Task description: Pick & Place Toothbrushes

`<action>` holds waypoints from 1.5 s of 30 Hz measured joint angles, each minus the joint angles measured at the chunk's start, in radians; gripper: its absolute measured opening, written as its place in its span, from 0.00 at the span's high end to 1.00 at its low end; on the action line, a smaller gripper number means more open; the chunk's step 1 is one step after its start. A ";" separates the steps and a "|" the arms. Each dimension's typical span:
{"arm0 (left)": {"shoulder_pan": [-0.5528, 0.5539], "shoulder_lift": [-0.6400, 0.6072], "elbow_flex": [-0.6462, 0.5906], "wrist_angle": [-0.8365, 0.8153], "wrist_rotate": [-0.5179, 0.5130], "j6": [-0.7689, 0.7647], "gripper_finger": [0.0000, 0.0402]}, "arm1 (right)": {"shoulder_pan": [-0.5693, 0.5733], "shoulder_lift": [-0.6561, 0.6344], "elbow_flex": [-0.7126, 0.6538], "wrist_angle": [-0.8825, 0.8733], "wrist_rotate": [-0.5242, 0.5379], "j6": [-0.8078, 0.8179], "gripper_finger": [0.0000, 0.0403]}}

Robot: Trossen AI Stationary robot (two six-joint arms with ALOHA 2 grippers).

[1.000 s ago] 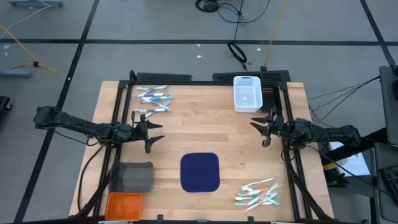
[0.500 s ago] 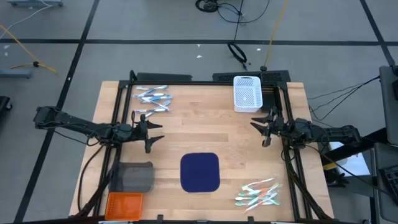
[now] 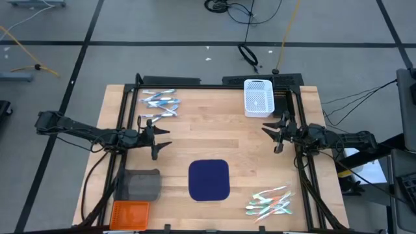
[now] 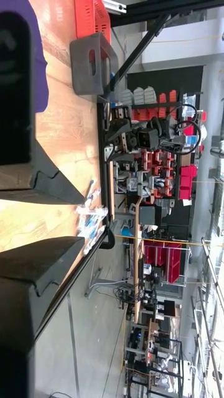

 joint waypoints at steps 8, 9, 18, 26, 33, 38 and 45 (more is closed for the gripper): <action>0.000 0.000 0.000 0.000 0.000 0.001 0.39 | 0.000 0.000 0.000 0.000 0.000 0.001 0.79; 0.002 0.000 0.000 0.000 -0.003 0.005 0.39 | 0.000 0.000 0.000 0.000 0.000 0.001 0.79; 0.002 0.000 0.000 0.098 -0.017 0.020 0.39 | 0.000 0.000 0.000 0.044 -0.003 0.060 0.79; 0.002 0.000 0.000 0.192 -0.023 0.051 0.39 | 0.000 0.005 0.000 0.109 -0.143 0.182 0.79; 0.002 0.000 0.000 0.220 -0.034 0.062 0.39 | 0.013 0.129 0.064 0.048 -0.430 0.350 0.79; 0.002 0.000 0.000 0.219 -0.042 0.062 0.39 | 0.098 0.305 0.162 -0.054 -0.458 0.429 0.79; 0.002 0.000 0.000 0.218 -0.046 0.054 0.39 | 0.262 0.572 0.317 -0.118 -0.470 0.476 0.79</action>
